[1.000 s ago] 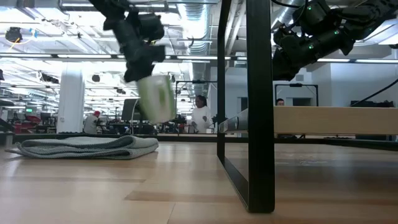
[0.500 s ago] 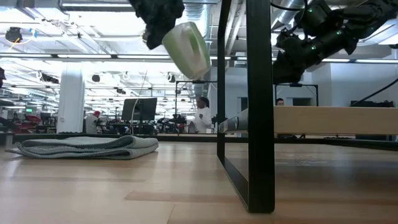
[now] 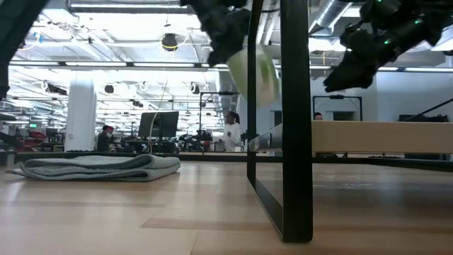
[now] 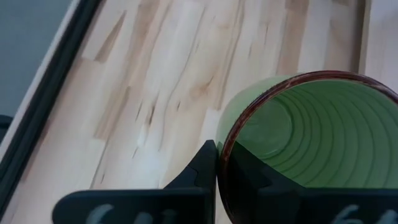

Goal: Stack small to large cups/mugs on shelf
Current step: Put the green mug on the shelf

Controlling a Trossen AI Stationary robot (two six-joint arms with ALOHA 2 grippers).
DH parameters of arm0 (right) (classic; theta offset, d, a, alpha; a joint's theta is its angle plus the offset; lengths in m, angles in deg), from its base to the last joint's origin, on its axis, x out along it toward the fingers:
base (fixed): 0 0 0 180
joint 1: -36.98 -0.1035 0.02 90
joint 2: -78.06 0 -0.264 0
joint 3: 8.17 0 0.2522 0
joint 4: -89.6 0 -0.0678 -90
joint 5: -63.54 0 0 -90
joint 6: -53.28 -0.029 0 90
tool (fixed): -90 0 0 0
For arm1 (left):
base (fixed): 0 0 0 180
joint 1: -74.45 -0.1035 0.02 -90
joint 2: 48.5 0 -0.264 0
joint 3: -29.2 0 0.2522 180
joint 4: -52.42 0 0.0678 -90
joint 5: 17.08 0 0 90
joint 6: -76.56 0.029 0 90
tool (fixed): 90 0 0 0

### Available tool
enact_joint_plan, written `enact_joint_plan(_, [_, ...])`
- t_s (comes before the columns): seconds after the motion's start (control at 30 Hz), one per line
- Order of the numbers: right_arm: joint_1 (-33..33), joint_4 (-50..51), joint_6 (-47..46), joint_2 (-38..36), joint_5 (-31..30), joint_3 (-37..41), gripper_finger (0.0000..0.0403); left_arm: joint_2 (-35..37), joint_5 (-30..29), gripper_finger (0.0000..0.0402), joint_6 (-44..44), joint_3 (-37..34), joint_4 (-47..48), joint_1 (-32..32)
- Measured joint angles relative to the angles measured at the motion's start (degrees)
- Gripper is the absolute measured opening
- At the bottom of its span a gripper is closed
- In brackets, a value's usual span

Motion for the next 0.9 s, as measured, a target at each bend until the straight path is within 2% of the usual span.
enact_joint_plan(0.33, [0.2, 10.2, -0.4, -9.0, 0.0, 0.0, 0.0244, -20.3, 0.2, 0.0003, 1.4, 27.0, 10.0, 3.5])
enact_joint_plan(0.43, [0.2, 10.0, -0.4, -10.6, 0.0, 0.0, 0.0244, -20.9, 0.6, 0.0003, 0.8, 24.3, 7.3, 4.1])
enact_joint_plan(0.67, [0.1, 9.8, -0.3, -12.2, 0.0, 0.0, 0.0244, -24.1, -2.6, 0.0003, -2.7, 24.0, 9.4, 5.1])
enact_joint_plan(0.9, [0.1, 10.0, 1.6, -12.3, 0.0, 0.0, 0.0244, -24.9, -3.0, 0.0003, -4.8, 23.4, 8.1, 6.6])
